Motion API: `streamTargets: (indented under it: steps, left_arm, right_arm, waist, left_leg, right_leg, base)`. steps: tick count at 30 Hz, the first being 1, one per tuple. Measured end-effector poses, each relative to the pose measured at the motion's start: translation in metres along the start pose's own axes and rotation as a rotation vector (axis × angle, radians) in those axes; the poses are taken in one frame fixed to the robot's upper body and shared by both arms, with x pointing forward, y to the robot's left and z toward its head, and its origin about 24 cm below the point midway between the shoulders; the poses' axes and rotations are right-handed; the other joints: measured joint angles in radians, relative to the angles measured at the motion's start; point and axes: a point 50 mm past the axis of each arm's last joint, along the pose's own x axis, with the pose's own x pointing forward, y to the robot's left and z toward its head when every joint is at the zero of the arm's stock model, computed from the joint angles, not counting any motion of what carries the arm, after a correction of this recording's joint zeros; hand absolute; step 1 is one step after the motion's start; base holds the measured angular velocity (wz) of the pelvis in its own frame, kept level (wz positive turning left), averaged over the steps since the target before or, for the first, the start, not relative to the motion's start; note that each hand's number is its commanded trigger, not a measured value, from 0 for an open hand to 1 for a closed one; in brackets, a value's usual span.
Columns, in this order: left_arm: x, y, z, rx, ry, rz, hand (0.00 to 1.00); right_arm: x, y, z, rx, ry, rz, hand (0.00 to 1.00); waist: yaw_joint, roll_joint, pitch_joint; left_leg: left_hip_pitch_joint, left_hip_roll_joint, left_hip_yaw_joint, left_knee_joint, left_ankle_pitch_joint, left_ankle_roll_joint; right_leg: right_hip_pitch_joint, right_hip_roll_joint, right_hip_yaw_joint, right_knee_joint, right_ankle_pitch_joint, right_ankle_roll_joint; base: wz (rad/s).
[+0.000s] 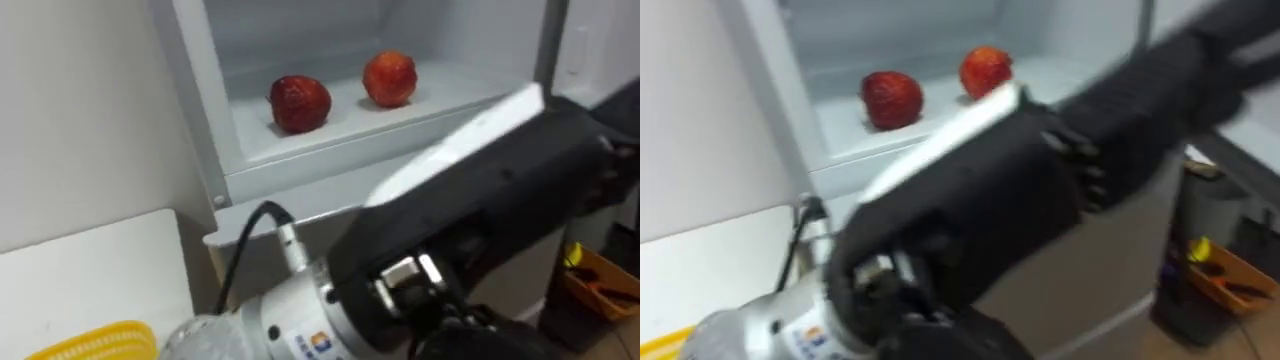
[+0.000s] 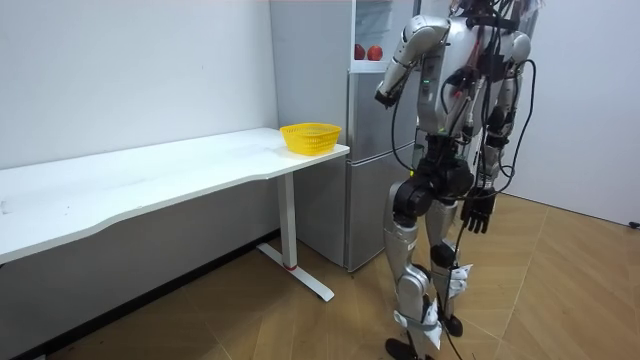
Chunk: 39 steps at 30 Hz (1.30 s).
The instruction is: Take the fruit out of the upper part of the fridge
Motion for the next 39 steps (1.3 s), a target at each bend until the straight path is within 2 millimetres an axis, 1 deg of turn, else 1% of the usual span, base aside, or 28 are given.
streamTargets:
  steps: [2, 3, 6, 7, 9, 11, 14, 15, 16, 17, 19, 20, 22, 24, 25, 27, 28, 29, 30, 31, 32, 33, 34, 35, 36, 37, 38, 39]
  left_arm:
    - [-0.012, 0.010, 0.001, 0.068, 0.028, 0.134, 0.00]
    - [-0.013, 0.013, 0.001, 0.084, 0.032, 0.161, 0.00]
    - [-0.027, 0.024, 0.010, 0.156, 0.023, 0.297, 0.00]
    - [-0.033, 0.028, 0.014, 0.197, 0.014, 0.348, 0.00]
    - [-0.042, 0.036, 0.020, 0.285, 0.007, 0.438, 0.00]
    - [-0.053, 0.045, 0.028, 0.390, 0.003, 0.556, 0.00]
    - [-0.065, 0.053, 0.037, 0.498, -0.013, 0.685, 0.00]
    - [-0.074, 0.057, 0.042, 0.571, -0.016, 0.758, 0.00]
    - [-0.082, 0.061, 0.047, 0.653, -0.009, 0.828, 0.00]
    - [-0.087, 0.064, 0.049, 0.693, -0.006, 0.861, 0.00]
    - [-0.109, 0.071, 0.064, 0.831, -0.015, 1.009, 0.00]
    - [-0.115, 0.072, 0.068, 0.864, -0.016, 1.044, 0.00]
    - [-0.137, 0.076, 0.080, 0.970, -0.003, 1.173, 0.00]
    - [-0.158, 0.076, 0.084, 1.042, 0.044, 1.265, 0.00]
    - [-0.174, 0.078, 0.086, 1.072, 0.097, 1.328, 0.00]
    - [-0.201, 0.083, 0.084, 1.090, 0.189, 1.434, 0.00]
    - [-0.220, 0.084, 0.081, 1.086, 0.252, 1.513, 0.00]
    - [-0.238, 0.082, 0.077, 1.065, 0.314, 1.586, 0.00]
    - [-0.247, 0.080, 0.074, 1.051, 0.350, 1.620, 0.00]
    - [-0.268, 0.074, 0.066, 1.022, 0.456, 1.679, 0.00]
    - [-0.291, 0.066, 0.057, 0.979, 0.578, 1.736, 0.00]
    - [-0.301, 0.061, 0.052, 0.947, 0.629, 1.770, 0.00]
    - [-0.319, 0.051, 0.042, 0.858, 0.704, 1.858, 0.00]
    - [-0.326, 0.046, 0.037, 0.812, 0.727, 1.904, 0.00]
    - [-0.342, 0.037, 0.027, 0.736, 0.784, 1.981, 0.00]
    - [-0.359, 0.026, 0.017, 0.679, 0.878, 2.041, 0.00]
    - [-0.374, 0.014, 0.010, 0.614, 0.953, 2.105, 0.00]
    - [-0.380, 0.008, 0.006, 0.583, 0.979, 2.138, 0.00]
  right_arm:
    - [0.000, 0.001, 0.002, -0.033, -0.005, -0.011, 0.00]
    - [0.000, 0.001, 0.002, -0.032, -0.008, -0.014, 0.00]
    - [0.000, 0.005, 0.000, -0.033, -0.013, -0.014, 0.00]
    - [0.001, 0.008, -0.001, -0.045, -0.010, -0.009, 0.00]
    - [0.001, 0.009, -0.002, -0.076, -0.017, -0.007, 0.00]
    - [0.000, 0.010, -0.006, -0.095, -0.022, -0.017, 0.00]
    - [0.000, 0.011, -0.009, -0.083, -0.019, -0.024, 0.00]
    - [0.000, 0.009, -0.010, -0.081, -0.017, -0.032, 0.00]
    - [0.000, 0.009, -0.014, -0.074, -0.015, -0.039, 0.00]
    - [-0.001, 0.009, -0.017, -0.067, -0.011, -0.040, 0.00]
    - [-0.001, 0.011, -0.027, -0.051, 0.009, -0.036, 0.00]
    - [-0.002, 0.011, -0.029, -0.049, 0.013, -0.032, 0.00]
    - [-0.002, 0.012, -0.033, -0.036, 0.025, -0.024, 0.00]
    - [-0.003, 0.012, -0.038, -0.029, 0.035, -0.027, 0.00]
    - [-0.003, 0.011, -0.037, -0.020, 0.022, -0.035, 0.00]
    - [-0.003, 0.010, -0.038, -0.005, 0.021, -0.041, 0.00]
    - [-0.004, 0.009, -0.039, 0.005, 0.018, -0.046, 0.00]
    - [-0.004, 0.008, -0.039, 0.006, 0.016, -0.050, 0.00]
    - [-0.004, 0.008, -0.038, 0.005, 0.017, -0.051, 0.00]
    - [-0.004, 0.008, -0.038, 0.009, 0.025, -0.052, 0.00]
    - [-0.004, 0.008, -0.039, 0.017, 0.032, -0.051, 0.00]
    - [-0.004, 0.008, -0.040, 0.019, 0.034, -0.050, 0.00]
    - [-0.003, 0.008, -0.040, 0.017, 0.043, -0.050, 0.00]
    - [-0.003, 0.008, -0.040, 0.016, 0.048, -0.049, 0.00]
    - [-0.003, 0.008, -0.040, 0.016, 0.055, -0.047, 0.00]
    - [-0.003, 0.007, -0.038, 0.016, 0.055, -0.048, 0.00]
    - [-0.003, 0.006, -0.035, 0.011, 0.044, -0.049, 0.00]
    - [-0.003, 0.006, -0.033, 0.005, 0.040, -0.048, 0.00]
  waist:
    - [0.046, -0.012, -0.0053]
    - [0.057, -0.014, -0.0068]
    - [0.083, -0.032, -0.0162]
    - [0.102, -0.038, -0.0163]
    - [0.124, -0.041, -0.0188]
    - [0.153, -0.035, -0.0242]
    - [0.166, -0.031, -0.0250]
    - [0.174, -0.034, -0.0223]
    - [0.189, -0.026, -0.0241]
    - [0.196, -0.026, -0.0234]
    - [0.224, -0.020, -0.0267]
    - [0.227, -0.020, -0.0266]
    - [0.248, -0.021, -0.0259]
    - [0.262, -0.020, -0.0246]
    - [0.272, -0.020, -0.0235]
    - [0.278, -0.015, -0.0186]
    - [0.280, -0.009, -0.0167]
    - [0.279, -0.010, -0.0156]
    - [0.277, -0.015, -0.0171]
    - [0.282, -0.008, -0.0145]
    - [0.281, -0.010, -0.0162]
    - [0.278, -0.002, -0.0172]
    - [0.278, -0.006, -0.0154]
    - [0.277, -0.007, -0.0165]
    - [0.276, -0.021, -0.0153]
    - [0.276, -0.014, -0.0164]
    - [0.274, -0.015, -0.0194]
    - [0.274, -0.017, -0.0207]
  left_leg:
    - [-0.004, -0.001, -0.024, 0.001, 0.000, 0.000]
    - [-0.005, -0.002, -0.029, 0.001, 0.000, 0.000]
    - [0.000, -0.005, -0.061, 0.006, 0.001, -0.002]
    - [0.011, -0.005, -0.063, 0.005, 0.002, -0.003]
    - [0.018, -0.004, -0.067, 0.005, 0.002, -0.003]
    - [0.019, -0.005, -0.073, 0.009, 0.002, -0.003]
    - [0.021, -0.009, -0.097, 0.016, 0.002, -0.004]
    - [0.022, -0.010, -0.101, 0.016, 0.003, -0.005]
    - [0.024, -0.011, -0.104, 0.017, 0.003, -0.005]
    - [0.025, -0.011, -0.104, 0.017, 0.003, -0.005]
    - [0.026, -0.013, -0.110, 0.017, 0.003, -0.005]
    - [0.025, -0.014, -0.119, 0.017, 0.003, -0.005]
    - [0.025, -0.017, -0.126, 0.018, 0.003, -0.005]
    - [0.025, -0.020, -0.132, 0.018, 0.003, -0.005]
    - [0.025, -0.021, -0.133, 0.018, 0.003, -0.005]
    - [0.023, -0.021, -0.137, 0.017, 0.003, -0.005]
    - [0.020, -0.022, -0.144, 0.018, 0.003, -0.005]
    - [0.016, -0.022, -0.147, 0.018, 0.003, -0.005]
    - [0.015, -0.022, -0.149, 0.018, 0.003, -0.005]
    - [0.015, -0.023, -0.149, 0.018, 0.003, -0.005]
    - [0.015, -0.023, -0.149, 0.018, 0.003, -0.005]
    - [0.015, -0.023, -0.148, 0.017, 0.003, -0.005]
    - [0.013, -0.023, -0.150, 0.016, 0.003, -0.005]
    - [0.012, -0.023, -0.151, 0.016, 0.003, -0.005]
    - [0.011, -0.023, -0.154, 0.015, 0.003, -0.005]
    - [0.010, -0.024, -0.154, 0.014, 0.003, -0.005]
    - [0.008, -0.024, -0.153, 0.013, 0.003, -0.005]
    - [0.007, -0.024, -0.149, 0.012, 0.003, -0.005]
  right_leg:
    - [0.002, -0.001, -0.014, -0.001, 0.000, 0.000]
    - [0.004, -0.001, -0.018, -0.001, 0.000, 0.000]
    - [0.029, -0.004, -0.043, -0.016, -0.001, -0.001]
    - [0.039, -0.004, -0.050, -0.017, -0.001, -0.001]
    - [0.054, -0.004, -0.061, -0.020, -0.001, -0.002]
    - [0.061, -0.005, -0.068, -0.020, -0.001, -0.002]
    - [0.078, -0.008, -0.089, -0.030, -0.002, -0.002]
    - [0.083, -0.009, -0.093, -0.033, -0.002, -0.002]
    - [0.086, -0.010, -0.097, -0.033, -0.002, -0.002]
    - [0.087, -0.010, -0.098, -0.034, -0.003, -0.003]
    - [0.089, -0.013, -0.103, -0.034, -0.005, -0.003]
    - [0.090, -0.014, -0.108, -0.033, -0.006, -0.003]
    - [0.091, -0.016, -0.111, -0.032, -0.008, -0.001]
    - [0.095, -0.019, -0.114, -0.032, -0.009, 0.001]
    - [0.095, -0.019, -0.115, -0.032, -0.010, 0.001]
    - [0.095, -0.019, -0.118, -0.033, -0.011, 0.002]
    - [0.095, -0.019, -0.123, -0.034, -0.011, 0.002]
    - [0.092, -0.019, -0.126, -0.034, -0.011, 0.002]
    - [0.092, -0.020, -0.127, -0.034, -0.011, 0.002]
    - [0.092, -0.020, -0.130, -0.033, -0.012, 0.002]
    - [0.092, -0.021, -0.133, -0.033, -0.013, 0.001]
    - [0.091, -0.021, -0.133, -0.033, -0.013, 0.001]
    - [0.088, -0.021, -0.133, -0.033, -0.014, 0.001]
    - [0.088, -0.021, -0.135, -0.033, -0.014, 0.001]
    - [0.089, -0.022, -0.138, -0.033, -0.015, 0.001]
    - [0.088, -0.021, -0.138, -0.034, -0.016, 0.001]
    - [0.085, -0.021, -0.139, -0.033, -0.016, 0.001]
    - [0.082, -0.021, -0.137, -0.032, -0.016, 0.001]
  base:
    - [0.20]
    - [0.26]
    - [0.27]
    - [0.14]
    - [0.11]
    - [0.10]
    - [0.23]
    - [0.14]
    - [0.07]
    - [0.06]
    - [0.05]
    - [0.11]
    - [0.09]
    - [0.05]
    - [0.06]
    - [0.07]
    - [0.10]
    - [0.10]
    - [0.06]
    - [0.03]
    - [0.00]
    - [0.00]
    - [0.00]
    - [0.06]
    - [0.06]
    - [0.05]
    - [0.00]
    - [-0.06]
